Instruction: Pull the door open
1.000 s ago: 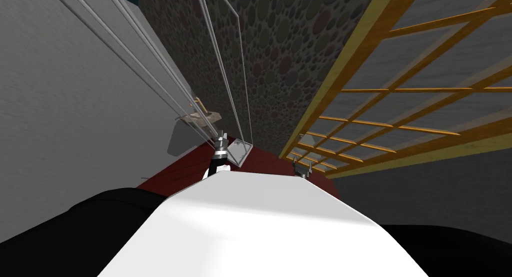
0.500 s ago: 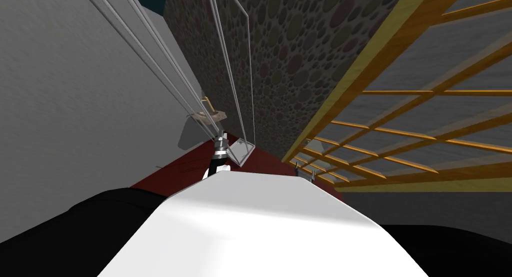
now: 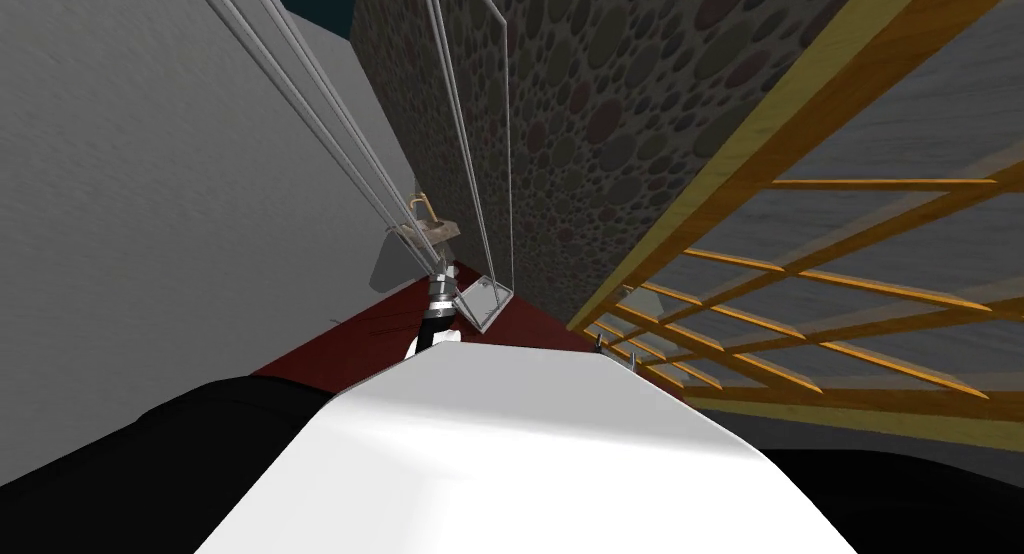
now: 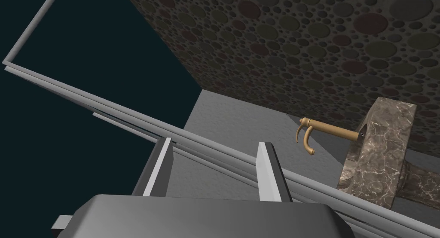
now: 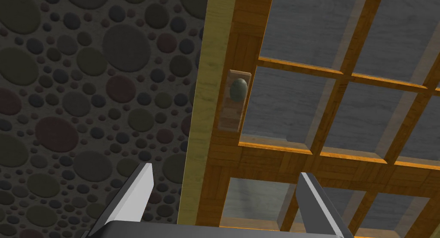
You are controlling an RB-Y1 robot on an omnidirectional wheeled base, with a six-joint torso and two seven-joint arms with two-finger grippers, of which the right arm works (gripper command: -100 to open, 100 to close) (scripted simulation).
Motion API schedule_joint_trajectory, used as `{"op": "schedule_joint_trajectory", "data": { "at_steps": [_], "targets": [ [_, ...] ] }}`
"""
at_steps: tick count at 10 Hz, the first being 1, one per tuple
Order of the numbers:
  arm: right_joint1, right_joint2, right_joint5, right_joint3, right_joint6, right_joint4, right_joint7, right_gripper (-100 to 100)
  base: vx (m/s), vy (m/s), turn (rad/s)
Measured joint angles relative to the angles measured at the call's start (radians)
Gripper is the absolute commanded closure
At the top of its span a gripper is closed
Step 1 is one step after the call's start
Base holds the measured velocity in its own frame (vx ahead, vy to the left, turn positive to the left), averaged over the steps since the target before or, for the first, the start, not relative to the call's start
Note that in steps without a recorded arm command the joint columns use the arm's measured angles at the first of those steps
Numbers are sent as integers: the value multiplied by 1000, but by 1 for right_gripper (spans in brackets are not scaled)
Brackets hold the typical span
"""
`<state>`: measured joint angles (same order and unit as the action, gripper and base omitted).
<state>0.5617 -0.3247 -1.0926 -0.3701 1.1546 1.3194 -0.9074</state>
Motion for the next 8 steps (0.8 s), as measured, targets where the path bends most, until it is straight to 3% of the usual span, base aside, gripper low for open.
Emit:
{"op": "schedule_joint_trajectory", "data": {
  "at_steps": [3,8],
  "targets": [
    [-1,-16,-52,-21,34,-51,-57,-100,41,-44,130],
    [-5,-52,-162,-70,113,-183,-197,-100,57,-70,214]
  ]
}}
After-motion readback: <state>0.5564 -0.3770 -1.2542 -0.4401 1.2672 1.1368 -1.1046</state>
